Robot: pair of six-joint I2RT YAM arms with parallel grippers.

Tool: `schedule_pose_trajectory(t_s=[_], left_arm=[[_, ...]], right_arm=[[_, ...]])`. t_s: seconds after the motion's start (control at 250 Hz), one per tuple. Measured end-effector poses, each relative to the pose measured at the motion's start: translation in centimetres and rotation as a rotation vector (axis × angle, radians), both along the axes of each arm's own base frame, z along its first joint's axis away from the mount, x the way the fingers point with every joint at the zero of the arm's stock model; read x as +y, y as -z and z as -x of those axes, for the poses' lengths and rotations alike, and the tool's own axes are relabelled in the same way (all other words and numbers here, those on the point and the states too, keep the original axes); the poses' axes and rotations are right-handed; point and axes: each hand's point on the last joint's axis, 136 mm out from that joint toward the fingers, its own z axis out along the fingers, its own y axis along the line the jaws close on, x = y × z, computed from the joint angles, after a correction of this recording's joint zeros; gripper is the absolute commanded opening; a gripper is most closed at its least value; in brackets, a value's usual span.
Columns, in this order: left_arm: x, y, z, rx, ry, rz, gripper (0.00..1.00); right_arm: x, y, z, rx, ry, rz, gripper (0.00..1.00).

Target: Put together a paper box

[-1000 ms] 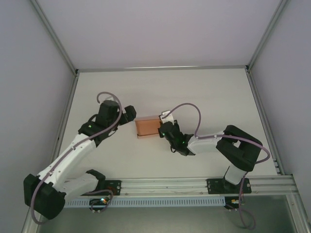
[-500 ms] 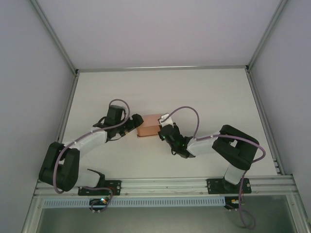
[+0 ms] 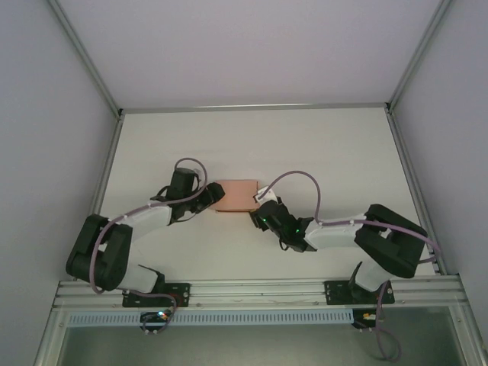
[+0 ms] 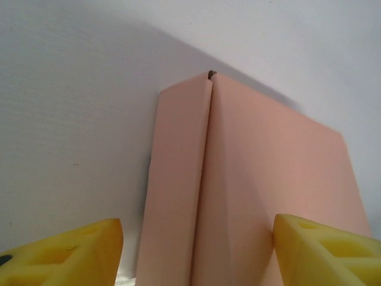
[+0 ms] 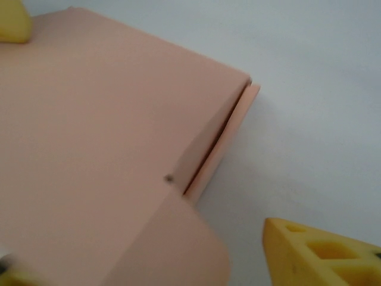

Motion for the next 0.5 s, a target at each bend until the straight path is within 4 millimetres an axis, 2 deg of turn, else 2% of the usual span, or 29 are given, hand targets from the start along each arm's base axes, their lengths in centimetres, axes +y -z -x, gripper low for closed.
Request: schedule_pose_trajectory(t_s=[0.228, 0.308, 0.411, 0.499], left_arm=[[-0.4, 1.3, -0.3, 0.014, 0.013, 0.000, 0.64], [-0.4, 1.3, -0.4, 0.011, 0.018, -0.002, 0.62], [-0.6, 1.3, -0.6, 0.006, 0.023, -0.004, 0.62], [-0.7, 1.3, -0.6, 0.002, 0.028, -0.003, 0.62]], right_arm=[[-0.4, -1.7, 2.8, 0.066, -0.087, -0.073, 0.94], [-0.7, -2.5, 3.3, 0.077, -0.092, -0.104, 1.00], [-1.1, -3.8, 2.7, 0.105, -0.059, -0.172, 1.00], [-1.4, -5.0, 0.5, 0.155, 0.008, -0.249, 1.00]])
